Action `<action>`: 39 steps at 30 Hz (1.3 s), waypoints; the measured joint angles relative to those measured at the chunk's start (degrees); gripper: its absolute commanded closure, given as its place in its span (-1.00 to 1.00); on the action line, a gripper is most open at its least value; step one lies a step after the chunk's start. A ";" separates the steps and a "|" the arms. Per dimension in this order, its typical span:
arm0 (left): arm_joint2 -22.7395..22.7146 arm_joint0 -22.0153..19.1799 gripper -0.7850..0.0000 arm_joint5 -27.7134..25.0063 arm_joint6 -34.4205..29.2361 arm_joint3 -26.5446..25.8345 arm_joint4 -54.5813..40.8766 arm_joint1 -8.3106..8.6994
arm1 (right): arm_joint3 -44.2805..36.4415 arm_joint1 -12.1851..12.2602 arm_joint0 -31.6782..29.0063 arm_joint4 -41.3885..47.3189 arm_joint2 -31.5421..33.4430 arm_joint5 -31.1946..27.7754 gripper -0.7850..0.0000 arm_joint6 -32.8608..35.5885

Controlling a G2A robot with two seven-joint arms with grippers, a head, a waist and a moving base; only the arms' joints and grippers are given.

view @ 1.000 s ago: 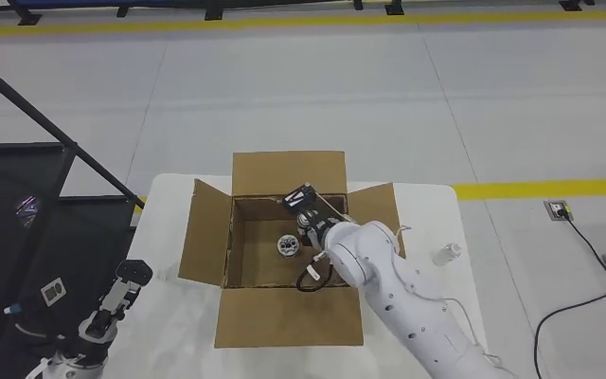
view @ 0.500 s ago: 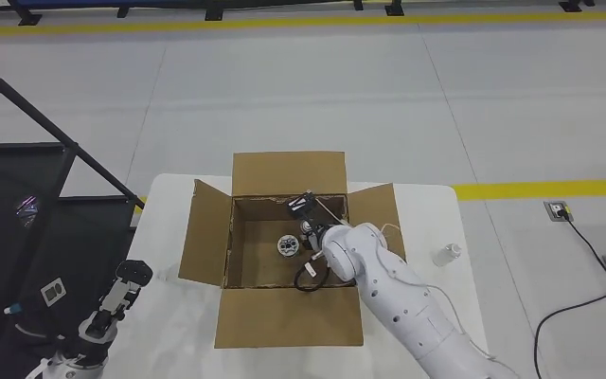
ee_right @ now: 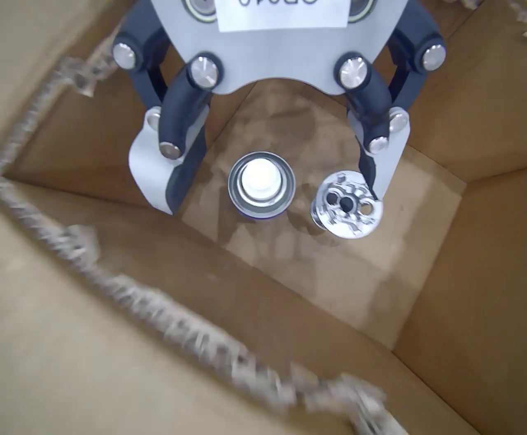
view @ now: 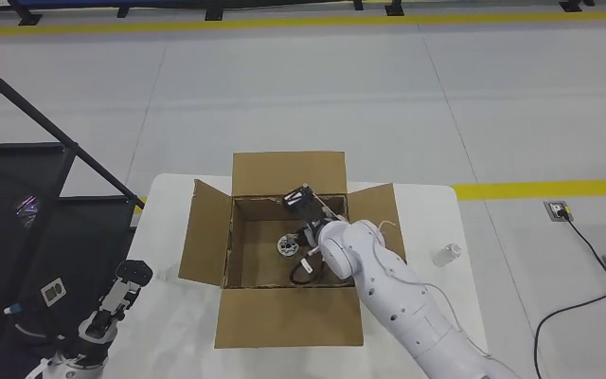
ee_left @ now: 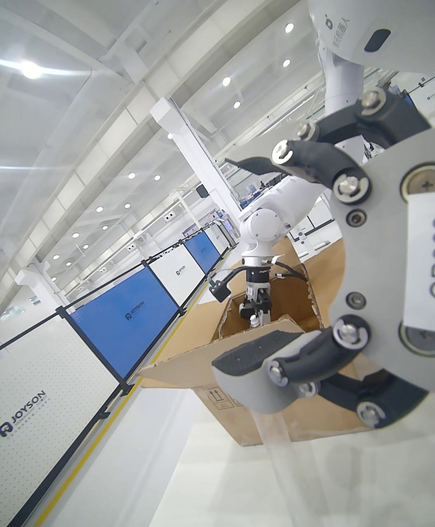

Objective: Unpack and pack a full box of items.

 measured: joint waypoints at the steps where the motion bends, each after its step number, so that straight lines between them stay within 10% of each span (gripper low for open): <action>1: 0.00 0.00 -1.00 0.00 0.00 0.00 0.00 0.00 | -3.33 0.51 -1.41 -1.46 1.02 0.62 -1.00 0.37; 9: 0.00 0.00 -1.00 0.00 0.00 0.00 0.00 0.00 | -40.47 5.75 -22.43 -18.87 16.72 3.55 -1.00 10.69; 15: 0.00 0.00 -1.00 0.00 0.00 0.00 0.00 0.00 | -52.85 7.15 -35.32 -24.98 29.37 8.15 -1.00 13.49; 29: 0.00 0.00 -1.00 0.00 0.00 0.00 0.00 0.00 | -37.43 7.51 -37.16 -17.83 40.61 9.30 -1.00 8.84; 39: 0.00 0.00 -1.00 0.00 0.00 0.00 0.00 0.00 | -26.75 7.64 -32.80 -13.02 42.59 8.87 0.20 2.49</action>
